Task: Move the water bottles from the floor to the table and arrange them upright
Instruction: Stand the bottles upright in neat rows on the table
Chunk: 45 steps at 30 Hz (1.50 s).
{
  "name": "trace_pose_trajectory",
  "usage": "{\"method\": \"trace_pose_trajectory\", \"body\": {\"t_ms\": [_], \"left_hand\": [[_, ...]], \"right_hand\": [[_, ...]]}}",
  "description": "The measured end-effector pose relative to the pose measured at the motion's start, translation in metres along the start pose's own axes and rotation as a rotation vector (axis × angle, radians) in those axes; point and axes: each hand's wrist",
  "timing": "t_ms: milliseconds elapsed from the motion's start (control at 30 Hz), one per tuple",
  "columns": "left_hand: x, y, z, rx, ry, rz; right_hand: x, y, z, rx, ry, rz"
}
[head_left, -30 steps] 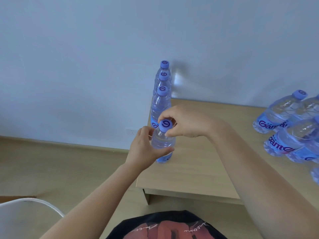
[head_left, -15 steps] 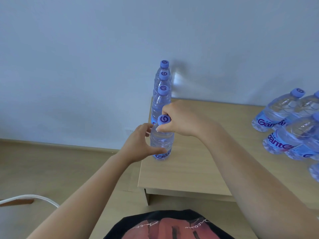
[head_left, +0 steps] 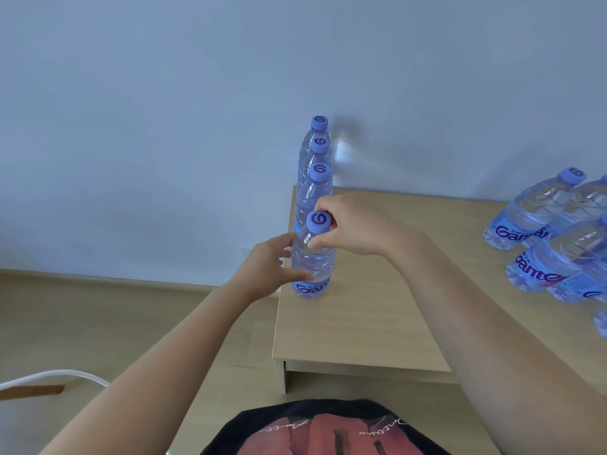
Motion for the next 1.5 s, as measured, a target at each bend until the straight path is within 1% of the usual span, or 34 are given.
{"method": "trace_pose_trajectory", "body": {"t_ms": [100, 567, 800, 1033, 1267, 1333, 1400, 1433, 1500], "left_hand": [[-0.001, -0.005, 0.008, -0.009, 0.018, 0.003], [-0.008, -0.015, 0.03, -0.019, 0.022, -0.004], [-0.011, -0.013, 0.03, -0.024, 0.041, -0.037], [-0.011, -0.008, 0.028, 0.007, 0.038, -0.046], [-0.01, -0.006, 0.028, 0.012, 0.026, -0.013], [-0.012, -0.003, 0.026, 0.019, -0.01, 0.011], [-0.016, 0.002, 0.024, 0.032, -0.132, 0.106], [-0.017, 0.006, 0.022, 0.013, -0.195, 0.202], [-0.018, 0.017, 0.018, -0.105, -0.253, 0.363]], "right_hand": [[0.001, 0.0, 0.007, 0.027, 0.009, 0.004], [-0.001, -0.002, 0.025, 0.046, 0.065, 0.048], [0.001, -0.001, 0.026, 0.043, 0.061, 0.056], [0.002, -0.004, 0.025, 0.023, 0.062, 0.052], [0.004, -0.002, 0.025, 0.058, 0.025, 0.065], [0.006, 0.0, 0.025, 0.082, 0.014, 0.066], [0.01, 0.002, 0.024, 0.108, 0.006, 0.083], [0.013, 0.003, 0.022, 0.118, -0.001, 0.104], [0.02, 0.004, 0.018, 0.12, -0.004, 0.168]]}}
Point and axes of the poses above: each hand's wrist, its own z-axis towards the middle knuckle, its own y-axis out of the palm, x = y × z, and after that the axes turned 13 degrees about z, right-handed
